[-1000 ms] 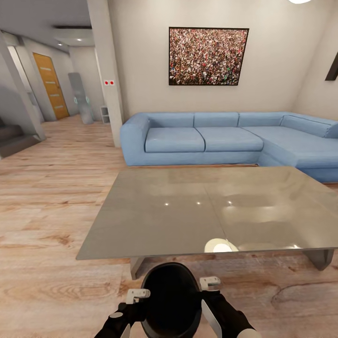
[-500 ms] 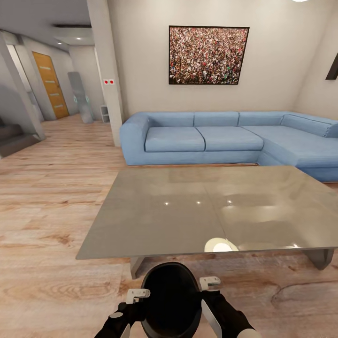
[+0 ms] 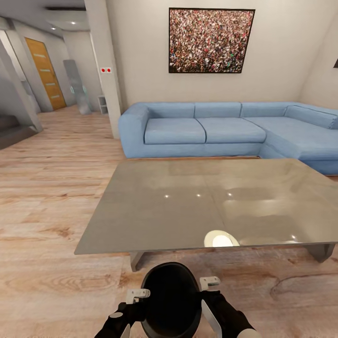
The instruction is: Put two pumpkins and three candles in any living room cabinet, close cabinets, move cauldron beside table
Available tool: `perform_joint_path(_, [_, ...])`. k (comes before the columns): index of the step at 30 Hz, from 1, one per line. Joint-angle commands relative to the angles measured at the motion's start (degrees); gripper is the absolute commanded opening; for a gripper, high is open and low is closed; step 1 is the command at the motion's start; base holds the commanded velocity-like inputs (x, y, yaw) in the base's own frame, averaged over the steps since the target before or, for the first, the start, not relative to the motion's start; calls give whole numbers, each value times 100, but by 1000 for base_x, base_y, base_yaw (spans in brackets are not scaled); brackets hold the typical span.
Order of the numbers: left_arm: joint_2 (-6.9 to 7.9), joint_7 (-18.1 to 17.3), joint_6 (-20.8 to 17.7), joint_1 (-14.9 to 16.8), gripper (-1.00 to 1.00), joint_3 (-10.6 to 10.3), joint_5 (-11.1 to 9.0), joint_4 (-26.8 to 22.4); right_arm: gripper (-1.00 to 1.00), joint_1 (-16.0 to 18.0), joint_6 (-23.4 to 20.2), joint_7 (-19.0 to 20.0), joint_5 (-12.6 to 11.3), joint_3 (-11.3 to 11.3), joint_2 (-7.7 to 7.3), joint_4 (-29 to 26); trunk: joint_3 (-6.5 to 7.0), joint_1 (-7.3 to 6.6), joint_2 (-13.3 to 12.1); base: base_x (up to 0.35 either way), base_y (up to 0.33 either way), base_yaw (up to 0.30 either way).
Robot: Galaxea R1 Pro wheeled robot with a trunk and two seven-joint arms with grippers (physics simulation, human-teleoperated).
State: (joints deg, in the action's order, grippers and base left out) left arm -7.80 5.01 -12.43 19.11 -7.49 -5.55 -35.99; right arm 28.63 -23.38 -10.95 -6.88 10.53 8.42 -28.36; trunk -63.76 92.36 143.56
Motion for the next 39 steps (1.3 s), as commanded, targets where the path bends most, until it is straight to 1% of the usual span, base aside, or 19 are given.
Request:
perform_joint_path(1, [12,52,-23,5,-100,-33,10,-30,-100,2,-114,-45,-302,128,-8,6,-27,0,4,0,0,0])
perform_joint_path(4, [14,52,-23,5,-100,-33,10,-30,-100,2,-114,-46,-301,126,-7,6,-94,8,8,0,0,0])
perform_joint_path(28, [15,52,-14,5,-100,-33,10,-30,-100,2,-105,-48,-298,127,-7,6,-94,8,8,0,0,0])
perform_joint_path(29, [15,52,-14,5,100,-33,10,-30,-100,2,-105,-48,-299,126,-7,6,-94,8,8,0,0,0])
perform_joint_path(32, [15,52,-14,5,100,-33,10,-30,-100,2,-105,-48,-300,126,-7,6,-94,8,8,0,0,0])
perform_joint_path(33, [15,52,-14,5,100,-33,10,-34,100,2,-105,-46,-301,127,-7,6,-94,8,8,0,0,0])
perform_joint_path(39, [15,52,-14,5,100,-33,10,-39,100,2,-105,-48,-299,126,-7,6,-94,8,8,0,0,0])
